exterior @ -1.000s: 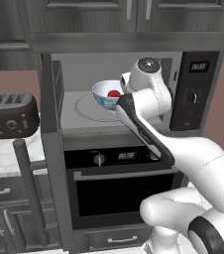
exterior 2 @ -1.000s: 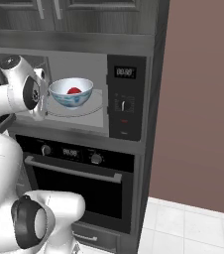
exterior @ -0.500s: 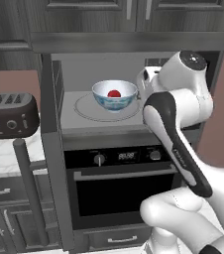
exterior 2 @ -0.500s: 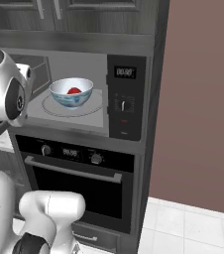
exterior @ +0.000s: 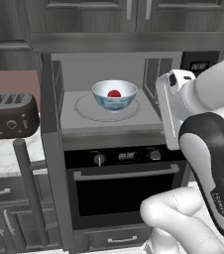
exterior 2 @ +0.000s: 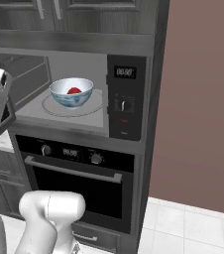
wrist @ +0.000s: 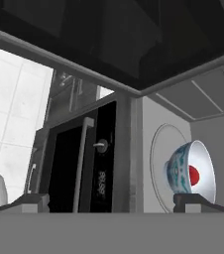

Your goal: Pick the onion from the sink and place it in the bowl. Then pick the bowl and place it in the microwave. Then close the microwave door and press the start button.

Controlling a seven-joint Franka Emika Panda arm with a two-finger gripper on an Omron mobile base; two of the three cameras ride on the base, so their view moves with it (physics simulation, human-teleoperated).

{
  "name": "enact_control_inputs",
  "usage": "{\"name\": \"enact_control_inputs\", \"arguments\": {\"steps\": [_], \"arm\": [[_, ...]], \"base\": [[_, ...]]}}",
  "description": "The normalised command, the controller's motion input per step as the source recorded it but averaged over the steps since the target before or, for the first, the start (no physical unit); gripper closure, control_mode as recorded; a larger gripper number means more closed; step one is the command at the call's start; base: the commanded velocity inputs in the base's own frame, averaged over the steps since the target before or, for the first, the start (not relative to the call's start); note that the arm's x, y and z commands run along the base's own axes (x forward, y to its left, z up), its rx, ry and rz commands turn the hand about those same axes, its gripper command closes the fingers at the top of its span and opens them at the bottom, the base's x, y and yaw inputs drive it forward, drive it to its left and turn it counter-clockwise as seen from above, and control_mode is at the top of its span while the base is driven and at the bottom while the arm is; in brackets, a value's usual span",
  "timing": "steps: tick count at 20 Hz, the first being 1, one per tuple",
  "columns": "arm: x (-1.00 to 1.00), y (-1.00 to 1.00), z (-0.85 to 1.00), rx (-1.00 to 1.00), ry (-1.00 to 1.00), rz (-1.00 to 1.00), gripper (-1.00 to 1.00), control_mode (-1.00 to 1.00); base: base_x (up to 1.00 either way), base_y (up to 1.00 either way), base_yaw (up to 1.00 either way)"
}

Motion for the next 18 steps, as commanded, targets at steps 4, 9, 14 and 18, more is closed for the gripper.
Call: {"name": "enact_control_inputs", "arguments": {"steps": [4,9,14,18], "arm": [[-1.00,0.06,0.58,0.00,-0.02,-0.07,-1.00,-1.00],[-1.00,0.00,0.30,0.00,-0.03,-0.05,-1.00,-1.00],[-1.00,0.13,0.00,-0.02,-0.10,-0.06,-1.00,-1.00],[-1.00,0.36,0.06,-0.02,-0.14,-0.02,-1.00,-1.00]], "base": [[0.00,0.00,0.00],[0.00,0.00,0.00],[0.00,0.00,0.00],[0.00,0.00,0.00]]}}
